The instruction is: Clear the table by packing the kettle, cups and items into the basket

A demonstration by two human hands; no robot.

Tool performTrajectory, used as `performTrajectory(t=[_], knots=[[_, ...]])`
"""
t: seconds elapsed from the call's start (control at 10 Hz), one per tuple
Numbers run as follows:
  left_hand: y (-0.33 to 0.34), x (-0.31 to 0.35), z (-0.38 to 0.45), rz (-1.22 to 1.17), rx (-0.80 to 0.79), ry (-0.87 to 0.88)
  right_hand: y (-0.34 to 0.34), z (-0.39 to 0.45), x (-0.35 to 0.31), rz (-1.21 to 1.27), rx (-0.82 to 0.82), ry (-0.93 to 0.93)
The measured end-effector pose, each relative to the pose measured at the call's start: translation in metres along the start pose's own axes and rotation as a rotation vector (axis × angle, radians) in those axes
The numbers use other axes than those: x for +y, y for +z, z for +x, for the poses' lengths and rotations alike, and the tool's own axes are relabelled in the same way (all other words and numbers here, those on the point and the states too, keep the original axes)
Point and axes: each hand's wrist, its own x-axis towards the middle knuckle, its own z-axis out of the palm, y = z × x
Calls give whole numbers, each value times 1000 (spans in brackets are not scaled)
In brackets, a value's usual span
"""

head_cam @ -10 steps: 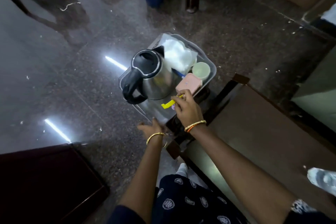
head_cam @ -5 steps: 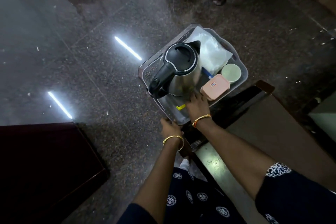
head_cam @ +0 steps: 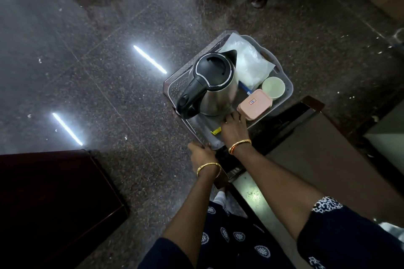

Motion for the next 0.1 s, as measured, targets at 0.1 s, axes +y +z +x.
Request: performTrajectory(t=[0.1], knots=[[-1, -5, -4, 149, 89, 116, -4, -13, -2, 58, 134, -1]])
